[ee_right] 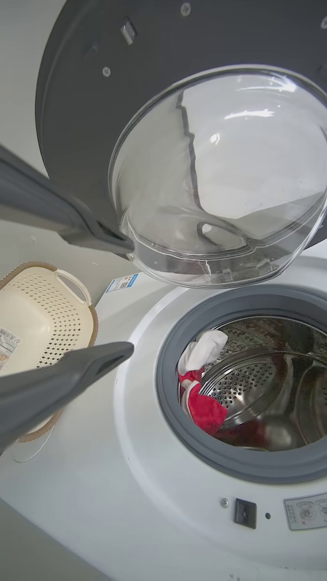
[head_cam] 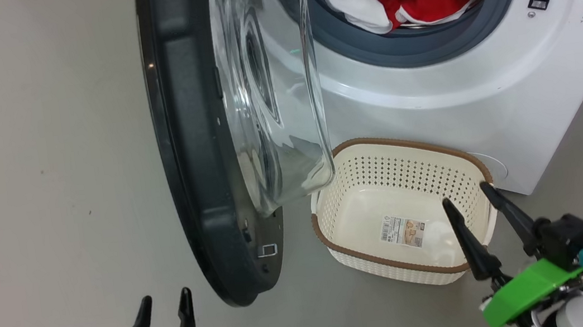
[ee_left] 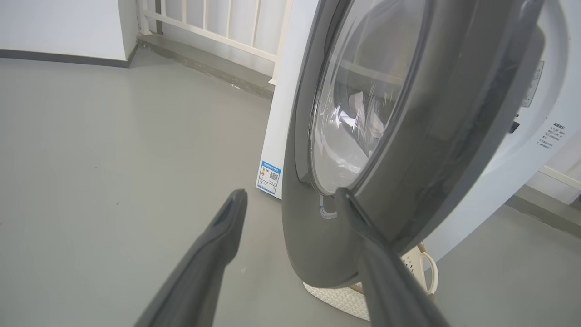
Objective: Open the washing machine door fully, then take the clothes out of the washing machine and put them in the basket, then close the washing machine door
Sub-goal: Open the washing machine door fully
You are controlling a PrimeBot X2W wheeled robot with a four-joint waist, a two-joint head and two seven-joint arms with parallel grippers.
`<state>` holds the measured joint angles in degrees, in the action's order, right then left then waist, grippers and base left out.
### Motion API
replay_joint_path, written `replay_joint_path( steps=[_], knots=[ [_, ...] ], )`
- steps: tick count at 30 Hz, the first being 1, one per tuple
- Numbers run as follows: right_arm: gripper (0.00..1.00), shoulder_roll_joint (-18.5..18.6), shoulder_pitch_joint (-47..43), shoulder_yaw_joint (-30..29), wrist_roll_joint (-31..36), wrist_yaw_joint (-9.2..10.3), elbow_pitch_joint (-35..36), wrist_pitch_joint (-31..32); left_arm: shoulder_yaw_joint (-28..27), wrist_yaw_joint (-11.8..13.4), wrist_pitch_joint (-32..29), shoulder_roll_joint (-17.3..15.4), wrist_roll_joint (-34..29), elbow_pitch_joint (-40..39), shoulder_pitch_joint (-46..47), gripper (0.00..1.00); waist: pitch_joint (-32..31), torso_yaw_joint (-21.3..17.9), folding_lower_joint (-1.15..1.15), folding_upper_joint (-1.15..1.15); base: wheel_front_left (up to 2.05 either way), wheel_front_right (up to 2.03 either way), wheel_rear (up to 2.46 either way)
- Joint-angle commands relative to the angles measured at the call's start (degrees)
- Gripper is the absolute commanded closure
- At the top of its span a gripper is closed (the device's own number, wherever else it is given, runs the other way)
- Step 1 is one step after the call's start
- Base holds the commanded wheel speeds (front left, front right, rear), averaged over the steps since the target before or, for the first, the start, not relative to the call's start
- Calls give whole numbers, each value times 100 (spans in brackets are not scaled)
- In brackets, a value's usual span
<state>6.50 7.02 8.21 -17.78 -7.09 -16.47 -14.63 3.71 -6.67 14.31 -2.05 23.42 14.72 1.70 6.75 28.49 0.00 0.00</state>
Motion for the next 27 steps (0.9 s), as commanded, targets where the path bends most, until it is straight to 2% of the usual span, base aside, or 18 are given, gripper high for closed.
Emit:
replay_joint_path(
  steps=[1, 18, 19, 20, 21, 22, 27],
  knots=[
    [0, -12, 12, 83, 57, -40, 123, -36, -183, -44, 69, -83, 6, -118, 148, 0, -3, 2, 0, 0, 0, 0, 0],
    [0, -158, -166, -44, 301, -40, 85, -37, -208, -18, 69, -83, 36, -134, 148, 0, -57, -38, 0, 0, 0, 0, 0],
    [0, -158, -172, -47, 306, -40, 87, -37, -207, -18, 69, -83, 43, -127, 145, 38, -62, -39, 0, 0, 0, 0, 0],
    [0, -158, -179, -50, 310, -40, 87, -37, -211, -17, 69, -83, 60, -124, 143, 58, -69, -40, 0, 0, 0, 0, 0],
    [0, -160, -186, -53, 313, -40, 85, -37, -214, -17, 69, -83, 97, -115, 141, 94, -78, -40, 0, 0, 0, 0, 0],
    [0, -162, -193, -55, 314, -40, 84, -37, -223, -17, 69, -83, 148, -112, 147, 100, -86, -41, 0, 0, 0, 0, 0],
    [0, -182, -226, -55, 314, -40, 78, -37, -482, -7, 69, -83, 434, -350, 253, 100, -124, -48, 0, 0, 0, 0, 0]
  ],
)
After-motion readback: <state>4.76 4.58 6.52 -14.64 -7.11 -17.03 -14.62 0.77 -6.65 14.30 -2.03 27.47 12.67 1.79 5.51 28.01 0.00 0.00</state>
